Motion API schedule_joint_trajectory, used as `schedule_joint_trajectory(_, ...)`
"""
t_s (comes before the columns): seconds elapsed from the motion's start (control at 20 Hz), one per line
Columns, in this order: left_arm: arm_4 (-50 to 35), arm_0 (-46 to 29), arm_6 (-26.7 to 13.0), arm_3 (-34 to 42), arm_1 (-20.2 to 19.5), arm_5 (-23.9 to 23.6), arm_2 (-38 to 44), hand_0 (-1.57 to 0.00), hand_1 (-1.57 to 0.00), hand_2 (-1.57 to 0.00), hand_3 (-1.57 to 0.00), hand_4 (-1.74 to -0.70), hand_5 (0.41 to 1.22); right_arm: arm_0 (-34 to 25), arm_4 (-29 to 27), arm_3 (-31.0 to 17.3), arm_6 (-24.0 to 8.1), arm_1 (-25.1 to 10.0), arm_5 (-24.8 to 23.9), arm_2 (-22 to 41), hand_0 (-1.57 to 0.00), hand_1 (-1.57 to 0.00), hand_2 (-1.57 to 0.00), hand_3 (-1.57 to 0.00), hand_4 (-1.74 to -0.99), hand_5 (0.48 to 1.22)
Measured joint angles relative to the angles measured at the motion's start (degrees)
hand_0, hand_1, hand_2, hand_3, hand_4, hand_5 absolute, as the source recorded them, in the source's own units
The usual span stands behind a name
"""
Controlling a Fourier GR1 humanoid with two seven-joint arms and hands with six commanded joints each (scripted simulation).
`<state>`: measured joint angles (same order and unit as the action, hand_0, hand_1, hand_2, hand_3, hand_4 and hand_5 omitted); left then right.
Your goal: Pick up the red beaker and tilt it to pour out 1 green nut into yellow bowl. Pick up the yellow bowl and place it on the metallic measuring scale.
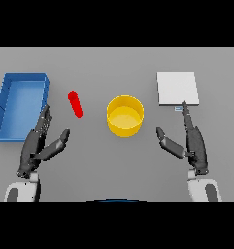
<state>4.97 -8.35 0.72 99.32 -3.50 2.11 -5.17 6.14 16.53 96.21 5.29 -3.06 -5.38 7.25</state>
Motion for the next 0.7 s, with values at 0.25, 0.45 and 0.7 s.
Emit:
schedule_joint_trajectory(0.25,2.1,1.0,-3.8,-0.1,-0.7,-0.4,-0.9,0.0,0.0,0.0,0.0,-1.16,0.602,1.4,-0.5,1.8,-1.4,-0.1,0.5,0.0,0.0,0.0,0.0,0.0,-1.199,0.603)
schedule_joint_trajectory(0.45,3.5,4.8,-3.2,-5.1,0.1,-0.7,-1.3,0.0,0.0,0.0,0.0,-1.21,0.615,1.1,-1.5,1.8,-1.2,-0.1,1.2,-0.1,0.0,0.0,0.0,0.0,-1.236,0.623)
schedule_joint_trajectory(0.7,5.6,12.6,-0.4,-15.6,0.2,-2.7,0.6,0.0,0.0,0.0,0.0,-1.24,0.641,2.1,-2.7,3.6,0.4,-0.4,2.6,0.2,0.0,0.0,0.0,0.0,-1.273,0.632)
